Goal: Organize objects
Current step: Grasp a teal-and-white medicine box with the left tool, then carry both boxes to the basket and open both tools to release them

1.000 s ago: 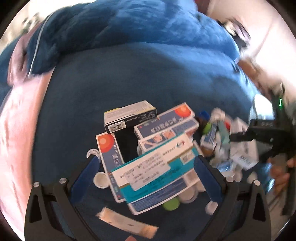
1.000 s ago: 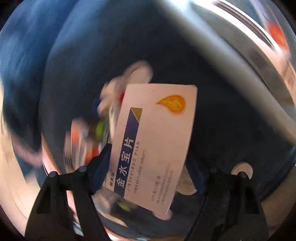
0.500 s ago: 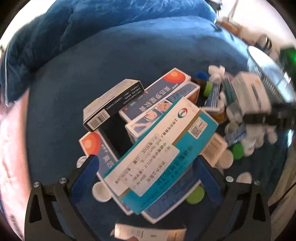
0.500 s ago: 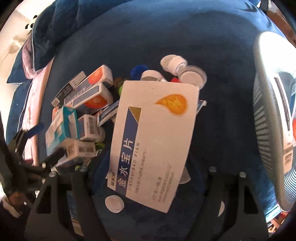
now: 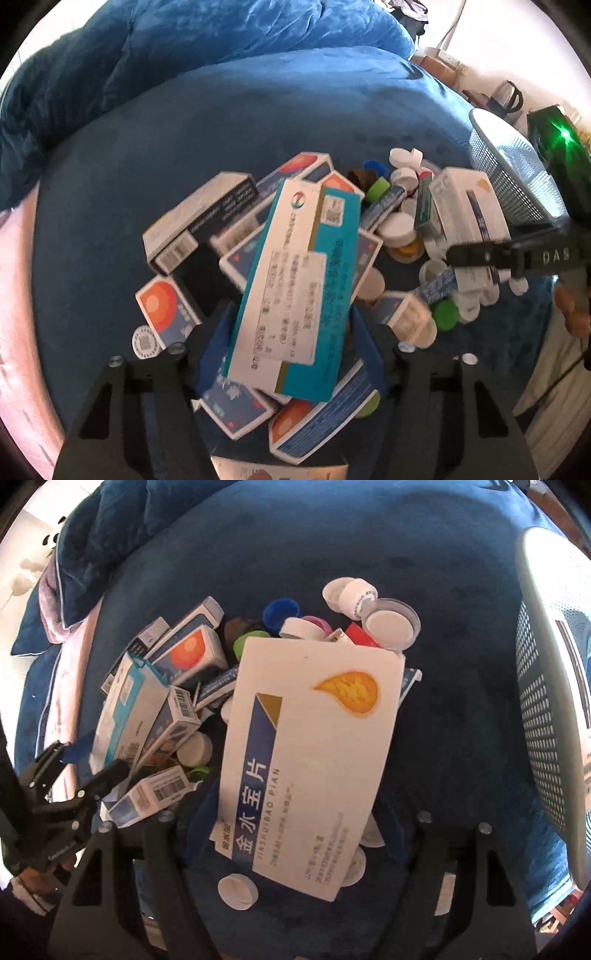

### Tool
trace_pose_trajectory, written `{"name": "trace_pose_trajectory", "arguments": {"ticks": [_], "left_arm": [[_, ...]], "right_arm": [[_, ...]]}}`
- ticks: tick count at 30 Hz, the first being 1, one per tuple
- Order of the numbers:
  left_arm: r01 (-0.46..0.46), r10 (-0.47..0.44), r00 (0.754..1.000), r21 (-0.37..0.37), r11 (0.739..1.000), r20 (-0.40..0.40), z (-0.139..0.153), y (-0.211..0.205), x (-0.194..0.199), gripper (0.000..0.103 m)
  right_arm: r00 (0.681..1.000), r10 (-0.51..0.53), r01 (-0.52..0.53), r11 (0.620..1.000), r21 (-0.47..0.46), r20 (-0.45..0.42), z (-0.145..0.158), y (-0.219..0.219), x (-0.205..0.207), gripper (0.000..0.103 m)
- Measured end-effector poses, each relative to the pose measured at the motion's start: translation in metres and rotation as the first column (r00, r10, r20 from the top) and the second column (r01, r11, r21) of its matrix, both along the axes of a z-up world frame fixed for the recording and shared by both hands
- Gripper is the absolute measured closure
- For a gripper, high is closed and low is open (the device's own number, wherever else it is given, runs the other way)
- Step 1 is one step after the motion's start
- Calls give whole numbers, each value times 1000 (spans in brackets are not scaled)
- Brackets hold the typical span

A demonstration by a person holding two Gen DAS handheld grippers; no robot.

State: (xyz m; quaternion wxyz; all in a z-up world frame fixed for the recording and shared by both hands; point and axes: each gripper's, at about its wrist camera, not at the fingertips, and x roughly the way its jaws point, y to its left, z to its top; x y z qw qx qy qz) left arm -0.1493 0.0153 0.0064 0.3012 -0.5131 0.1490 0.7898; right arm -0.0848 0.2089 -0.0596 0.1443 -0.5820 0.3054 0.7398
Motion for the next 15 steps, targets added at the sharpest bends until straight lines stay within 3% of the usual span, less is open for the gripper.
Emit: {"name": "trace_pose_trajectory", "arguments": {"ticks": [1,6,7,9,15], "left_arm": [[-3,3,1000,-2,1000,-8,0,-1,0,23],[-27,27,998,-9,1000,-48,1,5,-6,23],[-36,35,998,-2,999,-49,0,4,-7,25],[-51,52,997,23,998,-50,2,3,-8,40],[-83,87,994,47,995,-69,10,2,0,41]], "right_arm": [[1000,-5,5,1000,1,1,0,-1,-2,26],[999,-45,46,999,27,-7,4,6,0,26],[999,-51,51,998,35,-10,5,7,-2,26],[998,-54,55,998,35,-18,4,9,-2,26],[998,-29,32,998,52,-61,12,4,2,31]]}}
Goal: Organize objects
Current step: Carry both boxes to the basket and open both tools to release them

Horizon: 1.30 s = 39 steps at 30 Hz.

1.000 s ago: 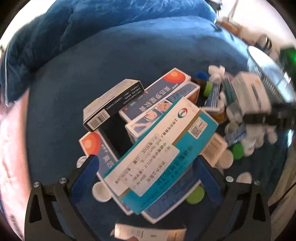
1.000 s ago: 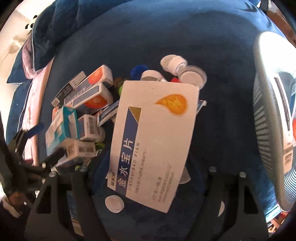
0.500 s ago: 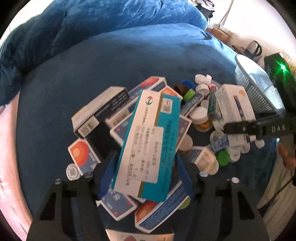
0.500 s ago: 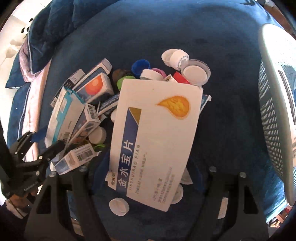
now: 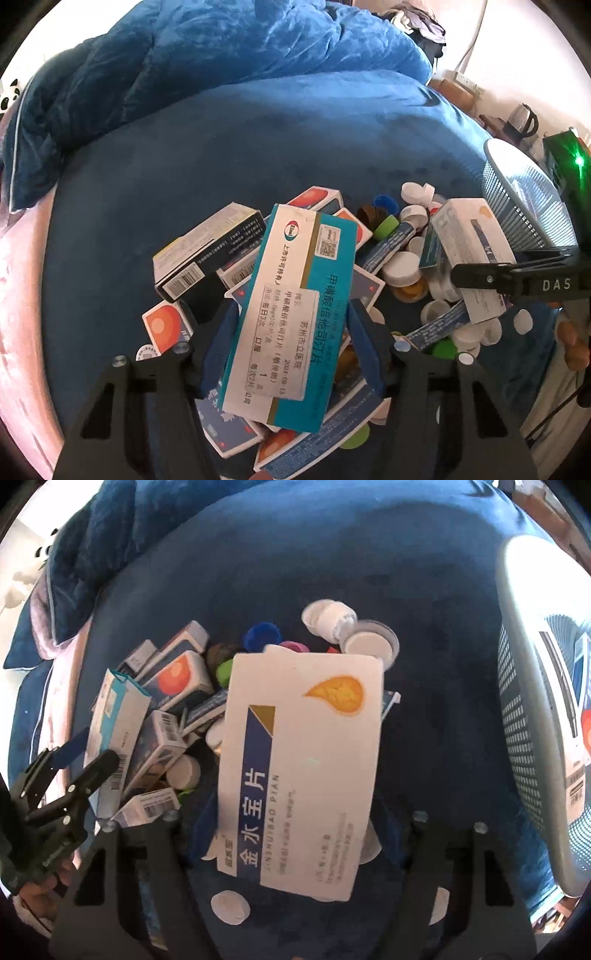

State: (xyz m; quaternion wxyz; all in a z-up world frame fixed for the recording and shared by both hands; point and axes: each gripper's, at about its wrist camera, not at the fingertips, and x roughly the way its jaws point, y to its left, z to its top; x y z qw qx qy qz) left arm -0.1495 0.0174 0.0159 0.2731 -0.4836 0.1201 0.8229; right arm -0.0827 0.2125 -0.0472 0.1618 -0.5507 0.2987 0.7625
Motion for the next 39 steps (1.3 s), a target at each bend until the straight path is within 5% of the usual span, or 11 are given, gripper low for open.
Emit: {"name": "trace_pose_trajectory", "arguments": {"ticks": [8,16,23,29,39], "left_arm": [[-56,61,997,96,994,-51,36,10,24,41],[-93,98,995,236,967,-10,59,34,38,41],[-89,82,996,345,934,37,78,101,51,41],[-33,10,998,354,935,65,81,178,66,41],[-22,-36,987,355,935,157,65,262,74,41]], "right_arm": [[996,0,1,1000,7,-94,31,11,24,31],[984,-49,51,999,8,-169,73,45,57,31],[980,-147,157,985,71,-136,86,103,104,31],[913,-404,407,913,30,-59,56,165,158,31],[869,-495,489,863,125,20,54,195,198,30]]}}
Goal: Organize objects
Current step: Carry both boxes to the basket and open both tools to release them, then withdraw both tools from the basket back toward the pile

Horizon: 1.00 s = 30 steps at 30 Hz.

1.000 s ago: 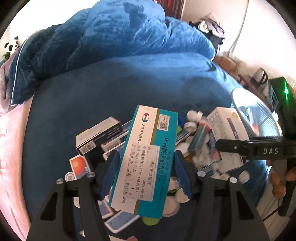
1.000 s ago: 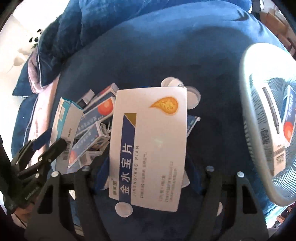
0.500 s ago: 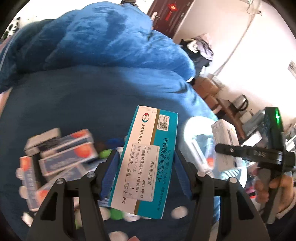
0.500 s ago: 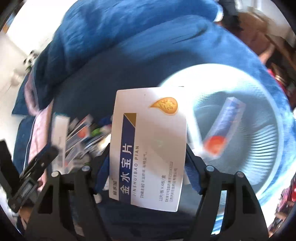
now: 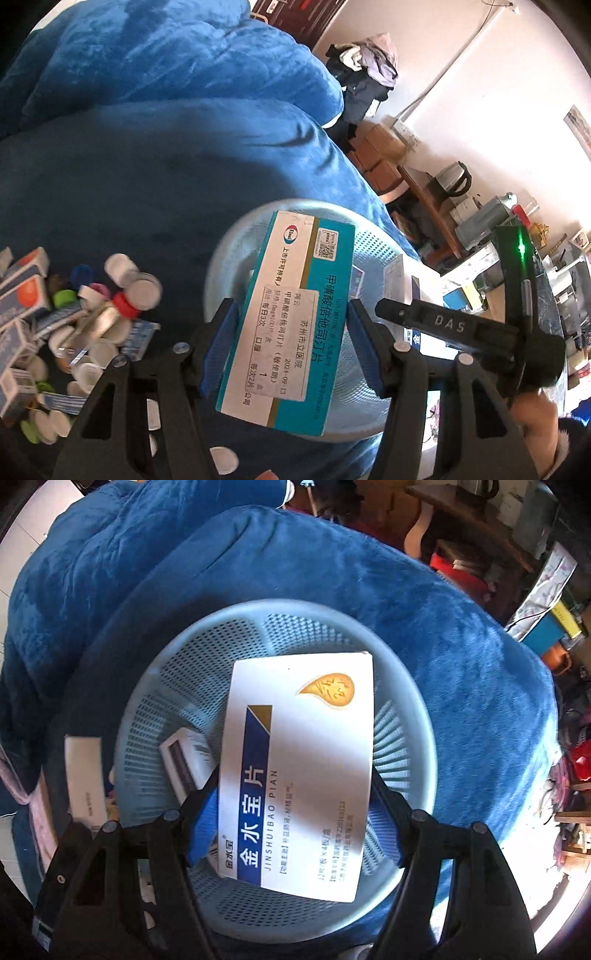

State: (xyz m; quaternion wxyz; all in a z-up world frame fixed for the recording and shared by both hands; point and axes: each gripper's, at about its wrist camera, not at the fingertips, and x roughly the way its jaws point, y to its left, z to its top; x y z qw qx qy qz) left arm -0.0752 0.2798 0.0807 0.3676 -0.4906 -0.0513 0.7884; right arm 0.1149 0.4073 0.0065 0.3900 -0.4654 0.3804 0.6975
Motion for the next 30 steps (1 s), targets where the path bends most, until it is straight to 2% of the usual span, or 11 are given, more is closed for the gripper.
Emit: {"name": "trace_pose_trajectory", "arguments": {"ticks": [2,3,6,12,13,16,24,30], "left_arm": [[-6,7,1000,-17,1000,15,-6,9,-2,41],[-3,3,1000,-34,999,24,-11,15,-2,40],[1,0,1000,-55,999,25,-15,16,1,27],[-31,30,999,-46,998,-16,-7,2,2,16],[-40,39,999,-56,998,-27,-5,-1,1,15],[-70,66,997,-83,994,-48,-2,-7,0,1],[-90,83,995,-108,990,-60,-1,-19,-5,1],[-99,94,994,-114,989,-49,-5,-27,-6,1]], "right_arm": [[1000,-26,26,1000,8,15,1,4,6,26],[999,-37,37,999,6,4,1,6,8,21],[999,-46,46,999,20,-10,4,10,11,20],[1000,-31,31,999,26,-3,3,10,9,18],[1000,-28,28,999,27,-2,4,7,9,16],[1000,-17,17,999,32,-9,6,2,8,8],[1000,-2,2,999,37,2,8,-6,5,6],[991,-37,26,996,84,126,3,-7,-3,6]]}}
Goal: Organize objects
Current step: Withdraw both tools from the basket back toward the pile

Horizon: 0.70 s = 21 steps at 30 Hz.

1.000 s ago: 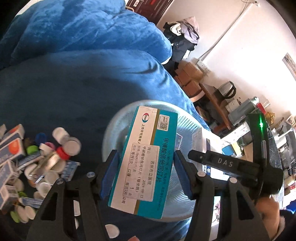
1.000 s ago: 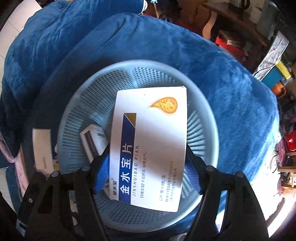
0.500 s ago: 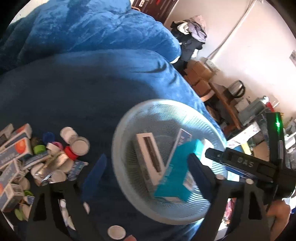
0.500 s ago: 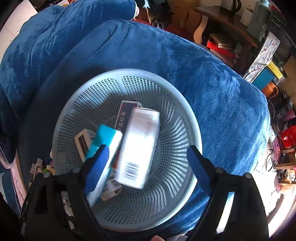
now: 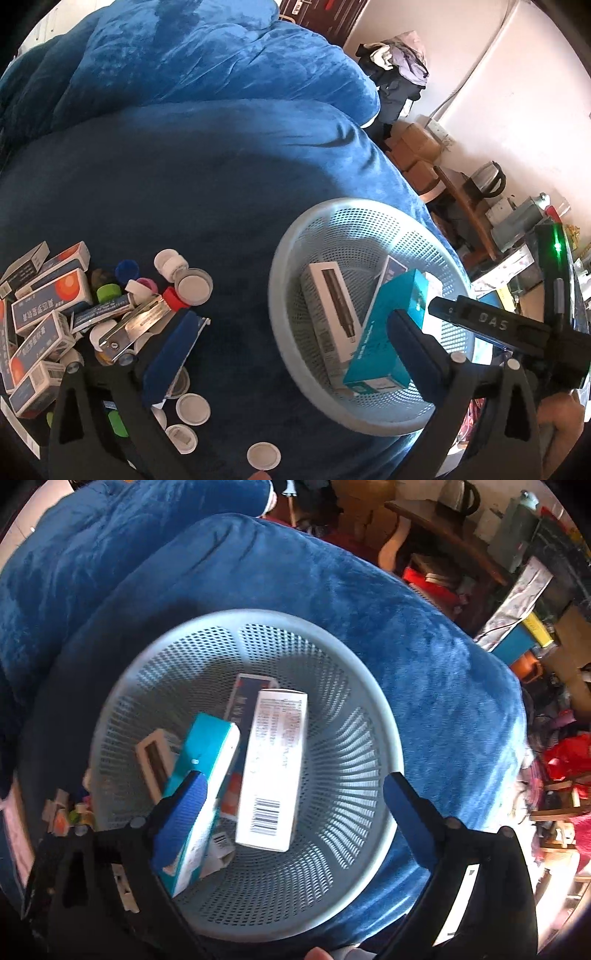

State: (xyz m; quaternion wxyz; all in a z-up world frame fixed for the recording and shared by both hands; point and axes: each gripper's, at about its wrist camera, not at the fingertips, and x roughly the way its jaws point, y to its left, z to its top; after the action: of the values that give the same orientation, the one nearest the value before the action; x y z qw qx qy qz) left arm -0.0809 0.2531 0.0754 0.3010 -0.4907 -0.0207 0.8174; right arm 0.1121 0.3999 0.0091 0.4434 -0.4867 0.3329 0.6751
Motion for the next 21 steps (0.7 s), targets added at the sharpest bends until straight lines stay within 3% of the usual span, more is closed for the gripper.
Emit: {"name": "trace_pose_trajectory", "arguments": {"ticks": [5,9,12,21], "left_arm": [[-12,12,1000,9,1000,9,-2,-7,-3,1],[-17,17,1000,13,1000,10,-1,-12,-4,1],[-21,21,1000,11,1000,6,-1,-16,-4,1],[-53,53,999,-9,999,5,-3,-41,-11,1]], "right_arm": [[998,13,-14,1000,17,66,-6,-1,-14,0],[987,127,-128,992,-6,-102,-1,-4,-30,1],[987,147,-144,988,49,-70,5,-9,-33,1],[985,156,-154,988,34,-71,3,-9,-31,1]]}}
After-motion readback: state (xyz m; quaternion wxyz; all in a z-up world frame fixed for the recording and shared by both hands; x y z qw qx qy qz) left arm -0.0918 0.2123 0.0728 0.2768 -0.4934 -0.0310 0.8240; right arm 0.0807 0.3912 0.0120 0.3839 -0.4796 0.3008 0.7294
